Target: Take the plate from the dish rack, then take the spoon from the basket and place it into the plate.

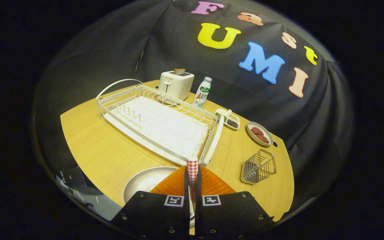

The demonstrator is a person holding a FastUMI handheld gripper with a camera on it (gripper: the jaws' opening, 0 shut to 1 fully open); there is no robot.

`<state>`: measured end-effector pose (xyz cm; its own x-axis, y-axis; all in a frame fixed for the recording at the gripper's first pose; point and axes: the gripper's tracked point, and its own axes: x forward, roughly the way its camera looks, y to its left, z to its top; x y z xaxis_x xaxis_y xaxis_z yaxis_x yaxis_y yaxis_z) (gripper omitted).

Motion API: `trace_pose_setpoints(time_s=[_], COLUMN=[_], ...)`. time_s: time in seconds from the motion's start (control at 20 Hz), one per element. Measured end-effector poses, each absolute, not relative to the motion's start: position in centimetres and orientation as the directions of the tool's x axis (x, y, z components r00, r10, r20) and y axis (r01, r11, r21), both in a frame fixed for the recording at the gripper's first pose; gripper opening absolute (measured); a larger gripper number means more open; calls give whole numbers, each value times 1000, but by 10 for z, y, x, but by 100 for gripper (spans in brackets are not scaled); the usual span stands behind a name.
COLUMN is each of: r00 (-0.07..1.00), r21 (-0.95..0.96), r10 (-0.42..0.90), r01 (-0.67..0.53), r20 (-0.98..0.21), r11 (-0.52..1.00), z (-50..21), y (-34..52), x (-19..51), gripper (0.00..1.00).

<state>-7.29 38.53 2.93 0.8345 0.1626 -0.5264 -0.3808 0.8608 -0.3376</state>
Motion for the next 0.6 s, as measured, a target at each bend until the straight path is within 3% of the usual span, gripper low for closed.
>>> trace_pose_setpoints(time_s=[0.35, 0.5, 0.6], r00=[801, 796, 799], r21=[-350, -342, -334], r10=[203, 218, 228], r01=[-453, -466, -467], r20=[-563, -565, -557], r11=[820, 816, 818], z=[14, 15, 18], y=[400, 405, 407], x=[-78, -82, -81], gripper=[7, 12, 28])
